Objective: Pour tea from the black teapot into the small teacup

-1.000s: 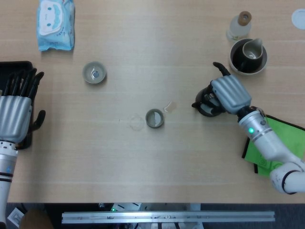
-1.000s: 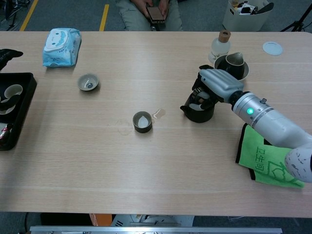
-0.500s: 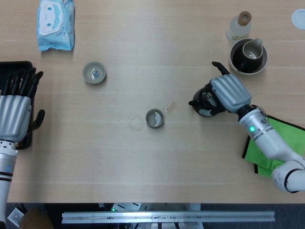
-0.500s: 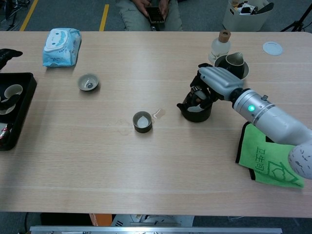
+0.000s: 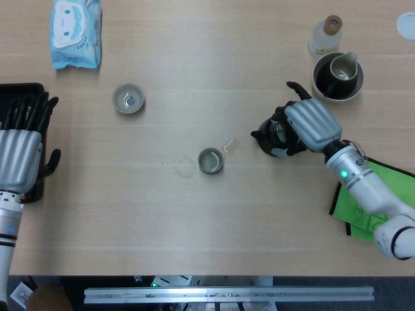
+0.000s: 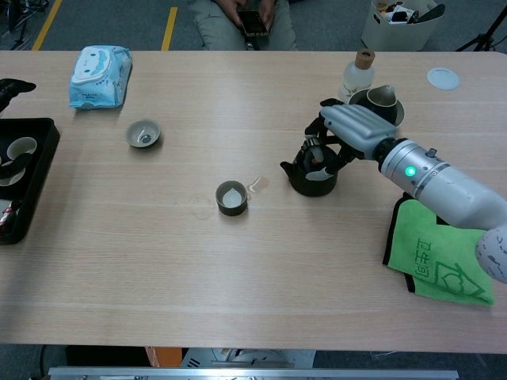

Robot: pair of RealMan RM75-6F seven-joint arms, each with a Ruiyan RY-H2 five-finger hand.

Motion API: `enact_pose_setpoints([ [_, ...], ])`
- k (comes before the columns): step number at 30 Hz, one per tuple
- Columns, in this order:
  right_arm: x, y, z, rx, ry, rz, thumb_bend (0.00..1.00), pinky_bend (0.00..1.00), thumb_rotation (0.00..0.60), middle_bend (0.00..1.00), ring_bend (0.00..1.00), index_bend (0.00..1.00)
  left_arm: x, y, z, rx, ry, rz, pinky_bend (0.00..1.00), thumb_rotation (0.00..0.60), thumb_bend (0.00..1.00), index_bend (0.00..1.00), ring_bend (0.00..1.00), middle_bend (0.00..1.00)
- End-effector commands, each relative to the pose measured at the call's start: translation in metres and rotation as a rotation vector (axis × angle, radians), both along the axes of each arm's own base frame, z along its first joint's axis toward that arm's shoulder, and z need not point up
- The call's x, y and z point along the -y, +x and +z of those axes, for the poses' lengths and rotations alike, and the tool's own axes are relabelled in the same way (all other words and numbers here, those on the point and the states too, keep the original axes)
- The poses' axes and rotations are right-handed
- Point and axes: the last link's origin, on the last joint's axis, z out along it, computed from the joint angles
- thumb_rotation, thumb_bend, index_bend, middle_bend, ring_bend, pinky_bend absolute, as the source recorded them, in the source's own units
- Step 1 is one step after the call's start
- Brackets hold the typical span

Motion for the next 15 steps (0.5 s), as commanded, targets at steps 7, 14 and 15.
enact_pose_setpoints([
  [7,0.0,0.0,0.002,-0.018,0.028,0.001,0.0,0.0,0.534,0.44,0.32,0.6,0.0,0.0,-0.001,0.002,-0.009,0.007,0.07,0.6,0.35,0.05,0.0,0.06],
  [14,0.002,0.002,0.011,-0.02,0.025,0.014,0.0,0.0,0.529,0.36,0.23,0.49,-0.001,0.001,-0.001,0.006,-0.007,0.001,0.07,0.6,0.35,0.05,0.0,0.05],
  [15,0.003,0.003,0.013,-0.022,0.021,0.018,0.0,0.0,0.528,0.36,0.23,0.47,-0.001,0.002,-0.001,0.006,-0.006,0.0,0.07,0.6,0.35,0.05,0.0,0.05],
])
